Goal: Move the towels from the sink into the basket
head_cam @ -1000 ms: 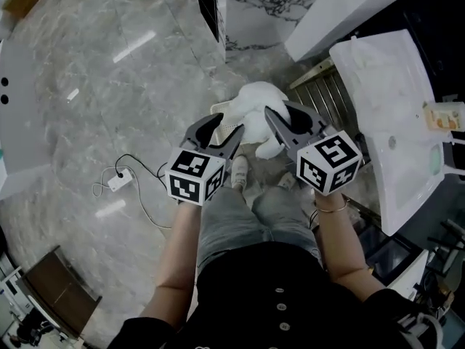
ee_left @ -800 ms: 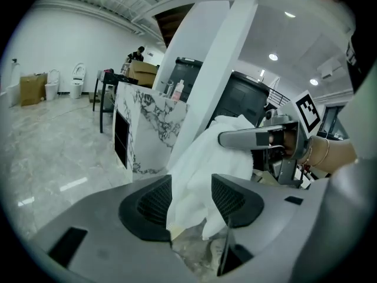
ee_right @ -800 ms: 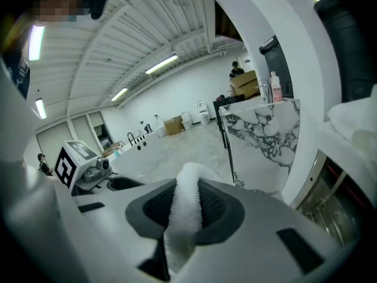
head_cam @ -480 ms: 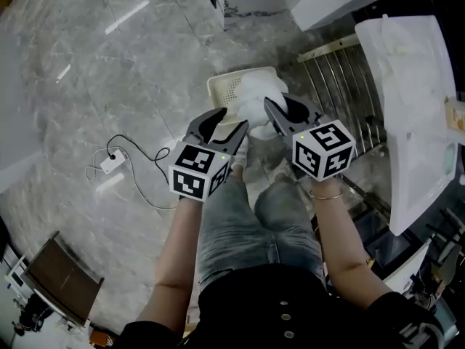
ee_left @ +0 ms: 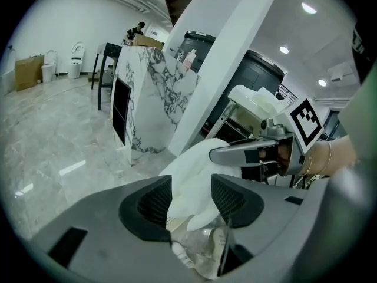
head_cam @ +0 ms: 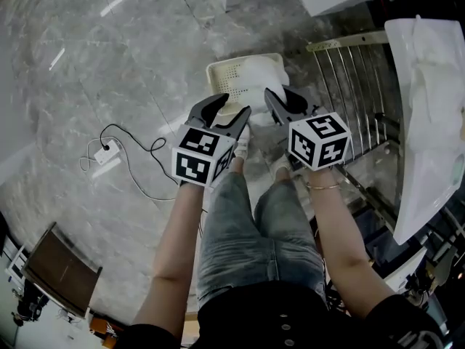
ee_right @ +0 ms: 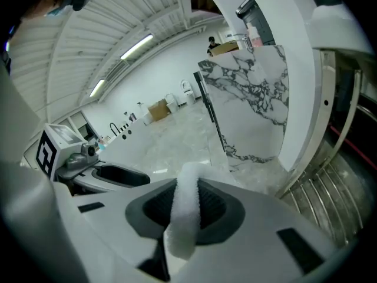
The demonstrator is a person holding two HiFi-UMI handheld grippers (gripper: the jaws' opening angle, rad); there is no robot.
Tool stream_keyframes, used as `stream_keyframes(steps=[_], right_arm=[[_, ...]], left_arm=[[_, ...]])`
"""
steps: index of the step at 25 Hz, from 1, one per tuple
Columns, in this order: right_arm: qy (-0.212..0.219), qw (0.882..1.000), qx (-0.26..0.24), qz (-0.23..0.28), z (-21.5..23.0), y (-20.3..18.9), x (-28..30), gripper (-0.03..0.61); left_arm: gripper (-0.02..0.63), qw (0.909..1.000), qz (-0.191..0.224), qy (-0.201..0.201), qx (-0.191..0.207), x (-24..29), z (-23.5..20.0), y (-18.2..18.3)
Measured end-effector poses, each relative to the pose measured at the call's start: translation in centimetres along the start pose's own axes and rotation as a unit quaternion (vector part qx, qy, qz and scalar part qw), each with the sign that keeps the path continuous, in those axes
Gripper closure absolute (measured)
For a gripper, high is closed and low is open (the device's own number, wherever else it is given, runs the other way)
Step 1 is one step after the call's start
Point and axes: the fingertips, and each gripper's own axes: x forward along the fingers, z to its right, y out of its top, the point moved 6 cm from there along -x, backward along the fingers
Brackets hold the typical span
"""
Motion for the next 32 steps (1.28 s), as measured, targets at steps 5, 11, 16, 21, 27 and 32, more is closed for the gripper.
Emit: stream_keyframes(steps=[5, 11, 16, 21, 27, 32], right_arm=[[-0.01, 1.0, -0.007, -0.015, 1.0, -0.5, 1.9, 0.51], [-0.044, 0.997, -0.015, -0.062, 1.6, -1.6, 3.2, 0.49], [-0.057, 0.997, -0.012, -0.052, 2.0, -1.4, 2.6, 0.483], [-0.06, 0.997, -0.01, -0.041, 1.7, -1.1, 1.4, 0.474], [-0.063, 0.998, 0.01, -0.01, 1.0, -0.2, -1.1, 0.469], [-0.072, 0.997, -0.005, -0.006, 0.6, 0.5, -3.9, 0.443]], left_arm=[[0.405, 0.9999, 0.003, 0.005, -0.009, 0.4, -1.2, 0.1], [0.405, 0.9997, 0.002, 0.002, -0.023, 0.6, -1.3, -0.6], [0.405, 0.9996, -0.001, -0.001, -0.03, 0.8, -1.0, -1.1], [0.405, 0.9995, 0.001, -0.011, -0.029, 0.9, -0.2, -0.6], [0.405, 0.9997, 0.014, -0.015, -0.014, 0.0, 0.5, 1.0], [0.405, 0.9996, 0.024, -0.018, -0.004, -1.5, 1.8, 2.0]])
